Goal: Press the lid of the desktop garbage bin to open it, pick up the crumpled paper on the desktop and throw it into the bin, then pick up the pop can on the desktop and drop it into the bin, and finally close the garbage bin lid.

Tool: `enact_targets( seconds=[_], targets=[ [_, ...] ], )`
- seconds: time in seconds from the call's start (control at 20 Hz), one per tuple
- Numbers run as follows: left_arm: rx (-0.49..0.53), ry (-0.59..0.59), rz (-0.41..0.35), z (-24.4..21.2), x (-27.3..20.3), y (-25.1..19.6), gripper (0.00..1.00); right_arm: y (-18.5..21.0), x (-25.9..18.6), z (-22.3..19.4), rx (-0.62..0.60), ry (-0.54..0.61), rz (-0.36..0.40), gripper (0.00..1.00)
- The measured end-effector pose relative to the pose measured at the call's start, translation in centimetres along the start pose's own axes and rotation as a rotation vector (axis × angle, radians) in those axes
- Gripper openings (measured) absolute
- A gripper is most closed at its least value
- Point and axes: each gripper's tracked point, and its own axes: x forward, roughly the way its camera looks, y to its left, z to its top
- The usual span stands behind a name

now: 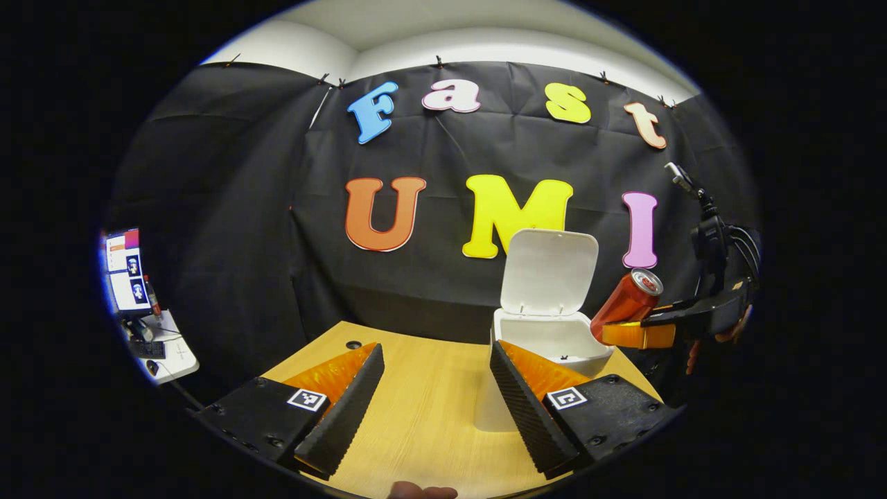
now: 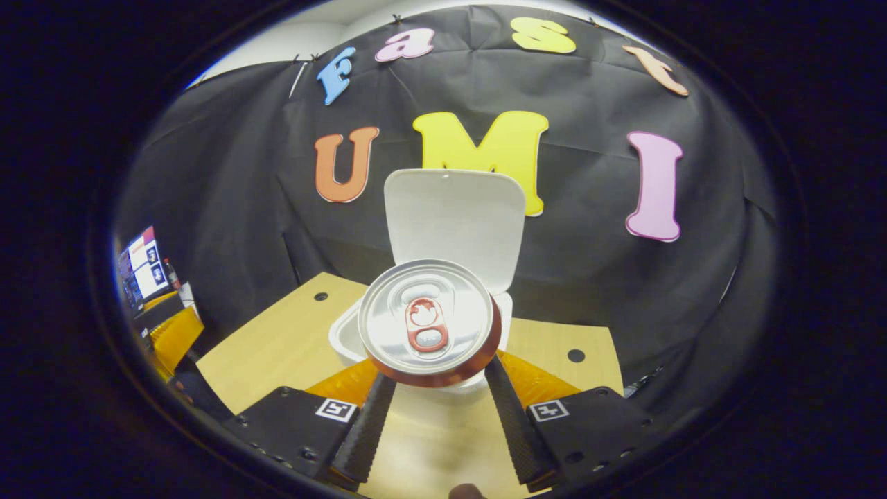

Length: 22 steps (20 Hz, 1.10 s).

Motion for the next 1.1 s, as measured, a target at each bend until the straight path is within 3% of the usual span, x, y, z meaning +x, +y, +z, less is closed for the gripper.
enact_targets(
  seconds=[0.35, 0.55, 0.75, 0.95, 1.1],
  targets=[
    [-0.006, -0.017, 0.12, 1.2, -0.8, 3.2, 0.99, 1.5, 6.0, 1.2, -0.019, 0.037, 0.046, 0.76],
    [-0.022, -0.008, 0.163, 0.9, -0.9, 3.8, 0.99, 0.7, 8.5, 0.7, -0.006, 0.078, 0.02, 0.77],
    [-0.008, -0.011, 0.177, 1.1, -0.7, 4.2, 0.99, 0.0, 9.3, 0.9, 0.034, 0.079, -0.004, 0.81],
    [-0.01, -0.03, 0.18, 1.6, -0.8, 4.2, 0.99, -0.3, 8.9, 1.7, 0.056, 0.057, -0.025, 0.92],
    [-0.007, -0.053, 0.164, 2.1, -0.8, 3.9, 0.99, -0.6, 7.0, 3.4, 0.07, -0.013, -0.052, 0.94]
  ],
)
